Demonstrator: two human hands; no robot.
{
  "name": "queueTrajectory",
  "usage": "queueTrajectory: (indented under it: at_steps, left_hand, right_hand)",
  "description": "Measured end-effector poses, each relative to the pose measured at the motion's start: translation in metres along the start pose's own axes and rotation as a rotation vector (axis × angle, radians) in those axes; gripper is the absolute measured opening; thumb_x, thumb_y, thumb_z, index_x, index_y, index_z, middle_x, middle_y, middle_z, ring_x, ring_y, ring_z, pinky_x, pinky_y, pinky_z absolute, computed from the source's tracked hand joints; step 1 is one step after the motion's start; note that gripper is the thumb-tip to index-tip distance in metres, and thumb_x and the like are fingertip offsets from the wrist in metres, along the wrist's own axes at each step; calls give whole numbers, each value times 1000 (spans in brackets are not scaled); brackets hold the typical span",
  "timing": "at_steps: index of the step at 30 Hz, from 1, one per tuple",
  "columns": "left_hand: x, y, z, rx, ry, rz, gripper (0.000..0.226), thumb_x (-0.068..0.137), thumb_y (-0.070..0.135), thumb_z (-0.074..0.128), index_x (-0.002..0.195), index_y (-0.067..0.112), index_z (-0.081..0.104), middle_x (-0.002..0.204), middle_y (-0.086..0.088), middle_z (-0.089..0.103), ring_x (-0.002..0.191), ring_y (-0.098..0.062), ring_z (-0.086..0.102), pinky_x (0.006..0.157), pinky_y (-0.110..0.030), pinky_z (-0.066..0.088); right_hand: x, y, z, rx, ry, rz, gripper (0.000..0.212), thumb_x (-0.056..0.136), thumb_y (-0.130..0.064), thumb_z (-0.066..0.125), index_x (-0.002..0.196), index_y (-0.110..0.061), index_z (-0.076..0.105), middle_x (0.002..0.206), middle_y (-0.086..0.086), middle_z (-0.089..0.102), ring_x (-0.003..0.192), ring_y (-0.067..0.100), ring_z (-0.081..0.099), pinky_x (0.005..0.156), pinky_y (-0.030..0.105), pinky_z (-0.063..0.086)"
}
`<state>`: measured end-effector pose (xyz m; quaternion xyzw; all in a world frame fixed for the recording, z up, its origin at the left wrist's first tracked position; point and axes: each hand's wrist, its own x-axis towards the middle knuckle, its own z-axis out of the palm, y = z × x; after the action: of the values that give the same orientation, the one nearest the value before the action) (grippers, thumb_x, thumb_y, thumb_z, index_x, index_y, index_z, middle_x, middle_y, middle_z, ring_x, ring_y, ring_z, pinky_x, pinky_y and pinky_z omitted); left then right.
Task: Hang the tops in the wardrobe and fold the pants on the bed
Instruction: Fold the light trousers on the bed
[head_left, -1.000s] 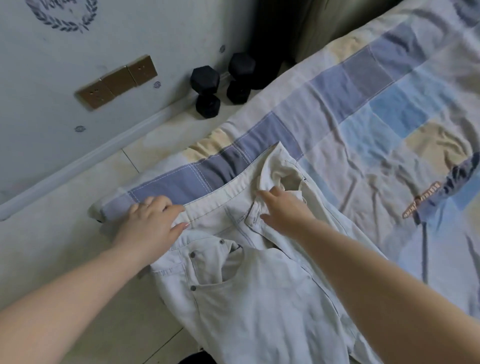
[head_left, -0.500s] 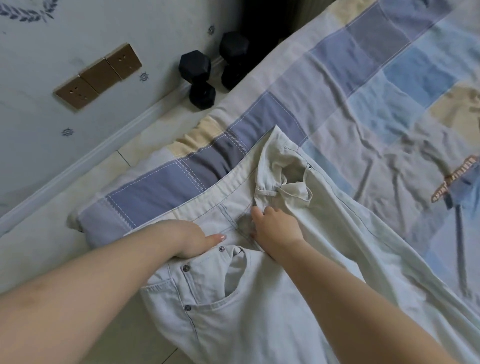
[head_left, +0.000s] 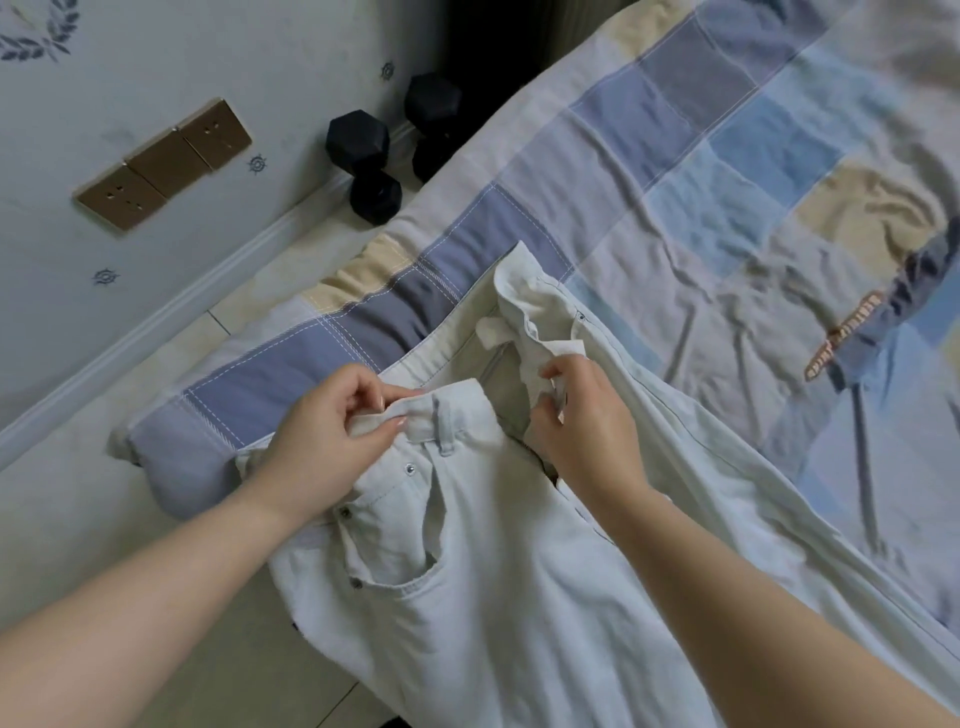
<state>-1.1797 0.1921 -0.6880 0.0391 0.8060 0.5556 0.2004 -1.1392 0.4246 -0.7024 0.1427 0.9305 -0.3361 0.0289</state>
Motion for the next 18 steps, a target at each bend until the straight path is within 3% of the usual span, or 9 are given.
queueTrajectory:
  at_steps: [3, 6, 9, 13, 14, 16, 18]
  left_hand:
    - [7, -13, -1, 252, -88, -165, 33, 82, 0, 62, 85, 28, 45, 97, 17, 68, 100, -7, 64, 79, -18, 43]
    - [28, -11, 7, 508, -253, -276, 19, 82, 28, 70, 88, 30, 52, 98, 12, 63, 97, -14, 60, 74, -25, 40]
    - [59, 0, 21, 707, -388, -303, 28, 83, 52, 63, 96, 28, 55, 94, 9, 63, 94, -17, 59, 72, -26, 40]
    - [77, 4, 43, 714, -650, -203, 37, 86, 26, 67, 120, 22, 53, 102, 5, 59, 96, -13, 55, 81, -21, 40]
    - [79, 3, 46, 669, -622, -126, 30, 87, 16, 64, 115, 19, 56, 104, 4, 60, 97, -13, 55, 80, -17, 39]
    - [77, 3, 44, 595, -408, 66, 20, 84, -1, 56, 95, 16, 61, 95, 4, 60, 93, -16, 56, 77, -16, 39]
    - [74, -3, 42, 593, -241, 225, 26, 78, -9, 52, 84, 11, 67, 88, 4, 61, 91, -21, 59, 82, -28, 44]
  right_hand:
    - [-1, 1, -8, -7, -33, -2, 32, 87, -12, 53, 118, -21, 53, 111, -6, 56, 89, 14, 49, 71, 33, 42]
    - [-2, 2, -12, 1, -26, -7, 35, 88, -14, 54, 121, -24, 52, 106, -5, 54, 84, 13, 49, 70, 32, 42]
    - [-1, 3, -14, 24, -14, -15, 37, 89, -14, 56, 124, -26, 51, 96, -9, 50, 81, 12, 49, 70, 30, 42]
    - [-2, 1, -17, 49, -13, -1, 37, 89, -16, 57, 123, -30, 51, 88, -13, 47, 77, 7, 46, 67, 24, 35]
    - [-1, -2, -18, 68, -1, 3, 37, 88, -17, 57, 122, -30, 51, 86, -13, 47, 76, 6, 45, 66, 23, 33]
    - [2, -9, -20, 157, 58, 46, 33, 87, -17, 56, 117, -30, 52, 80, -11, 50, 71, 7, 47, 64, 26, 35]
    - [3, -17, -19, 260, 152, 97, 30, 85, -16, 57, 111, -29, 51, 76, -7, 51, 68, 8, 49, 64, 30, 40]
